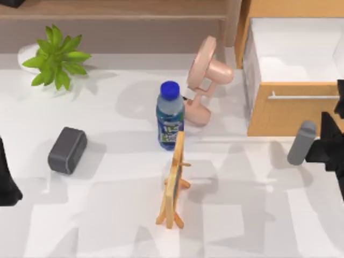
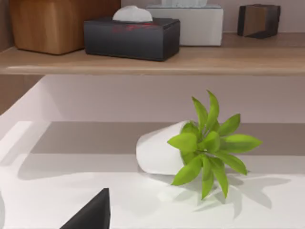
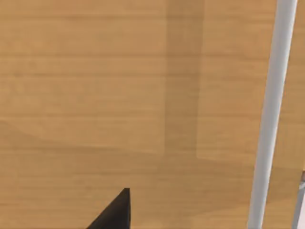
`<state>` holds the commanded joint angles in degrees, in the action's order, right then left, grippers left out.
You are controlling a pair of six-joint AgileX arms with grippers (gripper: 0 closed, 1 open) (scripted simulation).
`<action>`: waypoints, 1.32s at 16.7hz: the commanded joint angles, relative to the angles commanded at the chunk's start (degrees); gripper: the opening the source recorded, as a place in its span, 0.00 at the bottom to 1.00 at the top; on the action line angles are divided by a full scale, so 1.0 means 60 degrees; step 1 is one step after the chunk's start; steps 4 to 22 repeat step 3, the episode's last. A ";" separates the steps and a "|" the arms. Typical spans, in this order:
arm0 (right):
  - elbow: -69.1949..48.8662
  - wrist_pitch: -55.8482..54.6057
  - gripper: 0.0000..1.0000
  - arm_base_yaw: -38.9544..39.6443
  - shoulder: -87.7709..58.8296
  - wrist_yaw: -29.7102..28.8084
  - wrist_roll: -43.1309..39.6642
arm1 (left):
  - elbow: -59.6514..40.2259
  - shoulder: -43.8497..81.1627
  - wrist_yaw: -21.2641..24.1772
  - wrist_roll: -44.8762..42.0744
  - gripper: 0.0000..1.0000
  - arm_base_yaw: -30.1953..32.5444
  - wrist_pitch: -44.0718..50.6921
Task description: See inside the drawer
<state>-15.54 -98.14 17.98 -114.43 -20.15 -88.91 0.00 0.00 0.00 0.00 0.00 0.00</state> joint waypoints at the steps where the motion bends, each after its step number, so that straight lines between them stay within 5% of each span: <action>1: 0.0000 0.0000 1.00 0.0000 0.0000 0.0000 0.0000 | 0.0000 0.0000 0.0000 0.0000 1.00 0.0000 0.0000; 22: 0.0000 0.0000 1.00 0.0000 0.0000 0.0000 0.0000 | 0.0000 0.0000 0.0000 0.0000 1.00 0.0000 0.0000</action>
